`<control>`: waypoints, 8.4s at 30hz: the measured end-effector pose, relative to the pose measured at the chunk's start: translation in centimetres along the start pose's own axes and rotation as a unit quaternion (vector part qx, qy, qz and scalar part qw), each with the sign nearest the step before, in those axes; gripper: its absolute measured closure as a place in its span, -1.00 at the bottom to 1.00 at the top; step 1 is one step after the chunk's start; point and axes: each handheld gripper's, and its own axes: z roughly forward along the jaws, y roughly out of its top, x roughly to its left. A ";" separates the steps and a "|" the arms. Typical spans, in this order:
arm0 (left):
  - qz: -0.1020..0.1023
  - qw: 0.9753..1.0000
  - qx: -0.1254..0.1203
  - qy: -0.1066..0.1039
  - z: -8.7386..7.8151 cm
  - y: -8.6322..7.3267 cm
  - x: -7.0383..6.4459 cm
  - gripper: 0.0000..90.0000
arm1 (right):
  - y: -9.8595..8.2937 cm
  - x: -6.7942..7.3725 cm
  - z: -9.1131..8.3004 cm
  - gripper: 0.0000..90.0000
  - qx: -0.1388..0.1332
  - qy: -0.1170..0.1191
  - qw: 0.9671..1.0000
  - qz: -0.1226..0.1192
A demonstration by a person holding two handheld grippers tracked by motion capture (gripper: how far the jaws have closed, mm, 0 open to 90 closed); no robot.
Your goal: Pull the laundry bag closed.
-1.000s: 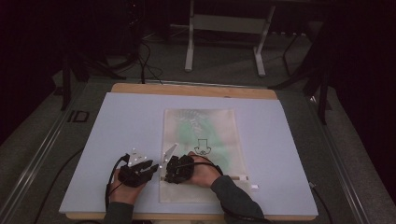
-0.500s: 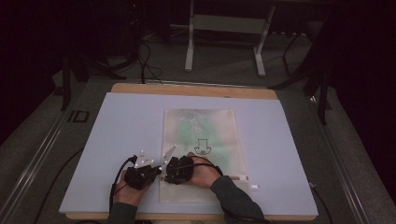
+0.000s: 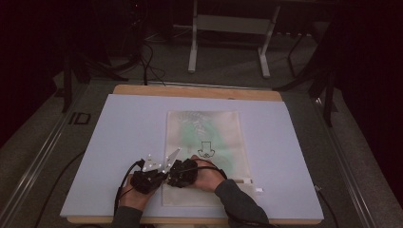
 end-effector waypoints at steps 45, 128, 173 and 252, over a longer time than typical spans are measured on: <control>-0.007 1.000 0.003 -0.004 0.0 0.0 0.2 0.99 | -1.3 0.6 -1.5 0.83 0.032 -0.011 0.999 -0.010; -0.009 1.000 0.003 -0.002 0.0 0.0 0.1 0.99 | -5.4 0.6 -4.6 0.83 0.053 -0.019 0.998 -0.003; -0.008 1.000 0.002 -0.001 0.0 0.0 0.1 0.99 | -7.0 0.9 -6.1 0.83 0.076 -0.038 0.996 -0.008; -0.010 1.000 0.002 -0.001 0.0 -0.1 0.1 0.99 | -12.0 0.4 -9.6 0.83 0.073 -0.039 0.996 0.027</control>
